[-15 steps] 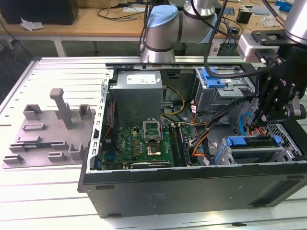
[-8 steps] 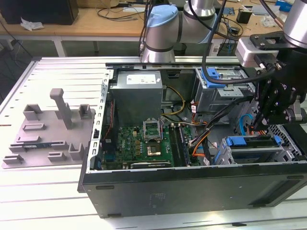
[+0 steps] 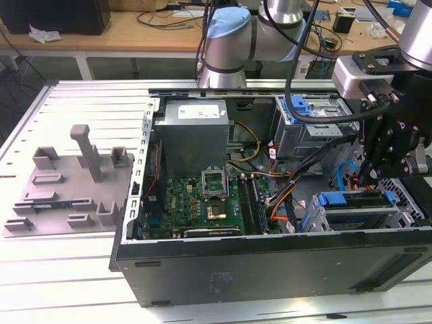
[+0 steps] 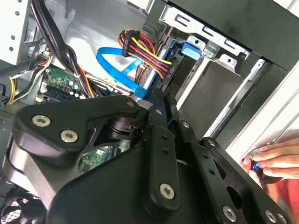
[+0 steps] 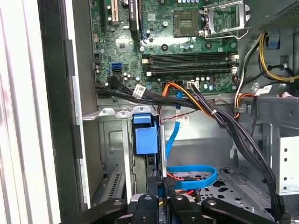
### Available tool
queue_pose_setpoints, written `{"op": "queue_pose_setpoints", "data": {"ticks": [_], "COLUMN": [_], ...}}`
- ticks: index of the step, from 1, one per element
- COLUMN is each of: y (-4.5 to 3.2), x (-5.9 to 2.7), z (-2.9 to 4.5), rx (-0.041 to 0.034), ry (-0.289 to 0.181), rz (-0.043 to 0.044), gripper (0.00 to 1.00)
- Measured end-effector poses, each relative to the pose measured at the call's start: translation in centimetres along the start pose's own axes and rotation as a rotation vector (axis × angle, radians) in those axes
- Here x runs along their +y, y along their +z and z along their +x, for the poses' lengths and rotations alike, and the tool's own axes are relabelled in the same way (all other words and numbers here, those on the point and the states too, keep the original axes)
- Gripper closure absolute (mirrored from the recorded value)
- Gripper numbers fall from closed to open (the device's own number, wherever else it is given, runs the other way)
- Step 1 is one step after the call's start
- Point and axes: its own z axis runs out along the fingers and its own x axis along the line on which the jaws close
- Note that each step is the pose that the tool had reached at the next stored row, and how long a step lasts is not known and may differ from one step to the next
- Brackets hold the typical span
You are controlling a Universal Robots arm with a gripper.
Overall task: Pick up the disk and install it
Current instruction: 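Insert the second disk wire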
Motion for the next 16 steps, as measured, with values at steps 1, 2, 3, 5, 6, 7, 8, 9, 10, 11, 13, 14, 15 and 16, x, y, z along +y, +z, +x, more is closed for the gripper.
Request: {"op": "queue_pose_setpoints", "data": {"ticks": [1,2,3,5,6,7,8,9,10,11,13,14,15,16], "y": [0.01,0.02,0.06,0.08,0.09,0.1,0.1,0.1,0.1,0.11,0.12,0.13,0.14,0.14], "x": [0.0,0.0,0.0,0.01,0.01,0.01,0.01,0.01,0.01,-0.01,-0.19,-0.31,-0.35,-0.36], "z": [0.01,0.01,0.02,0.03,0.03,0.03,0.03,0.03,0.03,0.03,0.02,0.01,0.0,0.01], "rx": [-0.0001,-0.0002,-0.0007,-0.0011,-0.0012,-0.0013,-0.0013,-0.0013,-0.0013,-0.0014,-0.0014,-0.0015,-0.0015,-0.0014], "ry": [-0.003,-0.006,-0.01,-0.016,-0.017,-0.018,-0.018,-0.018,-0.018,-0.018,-0.018,-0.018,-0.018,-0.018], "rz": [0.0005,0.0008,0.0011,0.0012,0.0012,0.0012,0.0012,0.0012,0.0012,0.0012,0.0011,0.0011,0.0012,0.0012], "gripper": [0.84,0.84,0.84,0.84,0.84,0.84,0.84,0.84,0.84,0.84,0.84,0.84,0.84,0.84]}}
